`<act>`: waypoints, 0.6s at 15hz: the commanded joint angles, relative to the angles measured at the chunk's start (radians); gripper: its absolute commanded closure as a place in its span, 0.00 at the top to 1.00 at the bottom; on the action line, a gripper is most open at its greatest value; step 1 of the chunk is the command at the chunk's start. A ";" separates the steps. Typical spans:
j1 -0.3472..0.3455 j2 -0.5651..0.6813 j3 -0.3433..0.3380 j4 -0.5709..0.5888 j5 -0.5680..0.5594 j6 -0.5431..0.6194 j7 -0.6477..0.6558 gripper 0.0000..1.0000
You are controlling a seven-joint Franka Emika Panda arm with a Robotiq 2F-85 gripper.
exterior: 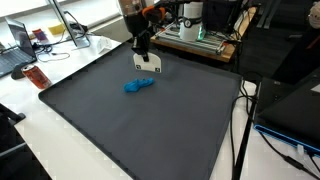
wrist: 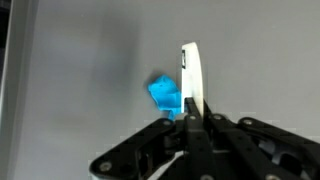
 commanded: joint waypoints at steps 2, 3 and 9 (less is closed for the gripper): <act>-0.006 0.062 -0.010 0.058 -0.019 -0.008 -0.007 0.01; -0.006 0.073 -0.013 0.068 -0.026 -0.009 -0.013 0.01; 0.002 0.140 -0.037 0.114 -0.056 -0.006 -0.011 0.01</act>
